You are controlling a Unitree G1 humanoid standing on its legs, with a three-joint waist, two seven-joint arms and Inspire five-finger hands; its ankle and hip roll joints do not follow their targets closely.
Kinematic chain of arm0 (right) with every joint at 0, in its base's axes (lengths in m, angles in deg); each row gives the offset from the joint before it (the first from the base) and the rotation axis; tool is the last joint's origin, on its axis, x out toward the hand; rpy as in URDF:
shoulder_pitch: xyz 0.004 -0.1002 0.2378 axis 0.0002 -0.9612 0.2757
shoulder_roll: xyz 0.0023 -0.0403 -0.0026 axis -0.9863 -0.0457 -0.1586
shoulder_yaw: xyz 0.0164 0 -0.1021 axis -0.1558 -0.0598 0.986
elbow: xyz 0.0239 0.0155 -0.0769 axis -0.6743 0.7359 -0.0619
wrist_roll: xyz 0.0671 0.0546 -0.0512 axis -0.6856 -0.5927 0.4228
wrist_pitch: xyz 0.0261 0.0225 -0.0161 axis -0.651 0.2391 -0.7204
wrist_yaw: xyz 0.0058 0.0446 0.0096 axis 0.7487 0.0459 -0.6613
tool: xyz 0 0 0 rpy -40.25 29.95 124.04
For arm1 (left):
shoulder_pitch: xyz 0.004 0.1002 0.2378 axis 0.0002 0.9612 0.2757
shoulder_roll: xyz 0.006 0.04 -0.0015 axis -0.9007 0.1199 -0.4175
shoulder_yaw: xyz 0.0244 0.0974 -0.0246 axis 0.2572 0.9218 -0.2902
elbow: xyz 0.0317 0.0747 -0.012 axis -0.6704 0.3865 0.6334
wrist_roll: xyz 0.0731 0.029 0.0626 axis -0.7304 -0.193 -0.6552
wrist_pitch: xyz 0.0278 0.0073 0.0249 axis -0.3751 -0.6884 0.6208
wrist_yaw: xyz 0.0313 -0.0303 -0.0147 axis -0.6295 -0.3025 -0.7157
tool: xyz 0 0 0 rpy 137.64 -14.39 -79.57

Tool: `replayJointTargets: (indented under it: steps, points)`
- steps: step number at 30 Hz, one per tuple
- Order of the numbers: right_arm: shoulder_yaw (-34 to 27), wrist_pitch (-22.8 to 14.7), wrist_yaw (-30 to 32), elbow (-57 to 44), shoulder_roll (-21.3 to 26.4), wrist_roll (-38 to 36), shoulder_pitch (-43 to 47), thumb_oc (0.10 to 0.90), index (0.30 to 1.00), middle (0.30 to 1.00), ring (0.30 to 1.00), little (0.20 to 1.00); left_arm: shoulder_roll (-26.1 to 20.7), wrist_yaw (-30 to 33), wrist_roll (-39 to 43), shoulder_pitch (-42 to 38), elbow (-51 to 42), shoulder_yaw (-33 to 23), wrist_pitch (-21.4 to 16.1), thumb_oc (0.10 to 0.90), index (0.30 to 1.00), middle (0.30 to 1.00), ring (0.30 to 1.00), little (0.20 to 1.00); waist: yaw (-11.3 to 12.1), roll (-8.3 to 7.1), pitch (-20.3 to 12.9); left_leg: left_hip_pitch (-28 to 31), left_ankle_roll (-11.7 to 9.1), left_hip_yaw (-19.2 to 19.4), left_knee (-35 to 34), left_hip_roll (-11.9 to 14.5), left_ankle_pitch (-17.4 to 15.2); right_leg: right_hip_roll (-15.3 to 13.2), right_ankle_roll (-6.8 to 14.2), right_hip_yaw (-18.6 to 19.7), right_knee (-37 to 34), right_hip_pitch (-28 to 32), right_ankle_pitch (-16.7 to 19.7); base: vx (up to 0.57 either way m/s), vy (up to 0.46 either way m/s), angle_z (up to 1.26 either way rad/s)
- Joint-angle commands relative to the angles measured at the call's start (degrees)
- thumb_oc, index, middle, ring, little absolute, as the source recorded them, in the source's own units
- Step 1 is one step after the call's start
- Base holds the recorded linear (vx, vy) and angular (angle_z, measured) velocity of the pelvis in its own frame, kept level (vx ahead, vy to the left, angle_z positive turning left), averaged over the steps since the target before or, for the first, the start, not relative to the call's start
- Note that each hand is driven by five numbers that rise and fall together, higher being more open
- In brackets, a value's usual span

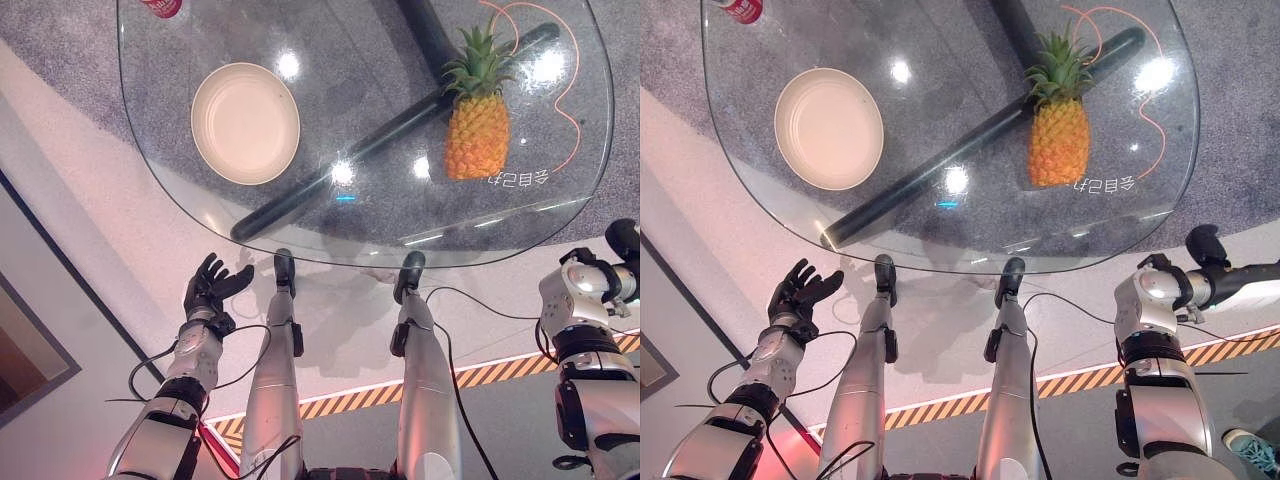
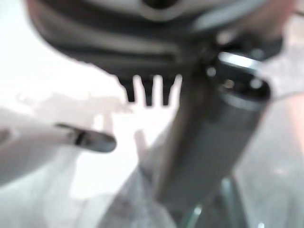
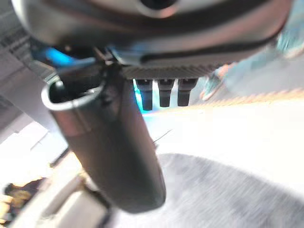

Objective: Pick up the fruit to the plate

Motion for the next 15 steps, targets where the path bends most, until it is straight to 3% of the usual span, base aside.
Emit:
replayJointTargets:
  steps: [1, 7, 15]
  points:
    - [0.23, -3.19, 5.42, -9.79, 5.76, 10.24, -1.95, 0.800, 0.900, 0.900, 0.900, 0.900, -1.87, 1.24, 0.14, 4.58, 0.68, -2.80, -2.39, 0.800, 0.900, 0.900, 0.900, 0.900, 0.20, -1.30, -1.04, -1.31, 1.26, -2.01, 5.70, -3.10, -6.39, 1.29, 0.86, -0.96, 1.16, -0.61, -1.07, 0.01, 0.052, -0.01]
    - [2.60, 1.05, 2.56, -21.39, 3.84, 18.92, -2.60, 0.800, 0.900, 0.900, 0.900, 0.900, -0.26, 0.82, -0.60, 5.35, 0.48, -3.78, -3.05, 0.800, 0.900, 0.900, 0.900, 0.900, -0.25, -0.79, -1.04, -1.16, 1.40, -1.48, 5.07, -3.33, -5.85, 1.20, 0.55, -0.51, 1.22, -0.87, -1.51, 0.00, 0.046, -0.02]
    - [6.62, 5.24, -8.84, -29.38, 1.92, 22.25, -3.56, 0.800, 0.900, 0.900, 0.900, 0.900, 1.05, -0.13, -1.46, 6.69, 0.47, -5.08, -3.68, 0.800, 0.900, 0.900, 0.900, 0.900, -0.40, -0.36, -1.04, -0.97, 1.42, -0.98, 4.58, -3.51, -5.33, 1.12, 0.23, -0.46, 1.40, -0.89, -2.05, 0.01, 0.022, -0.02]
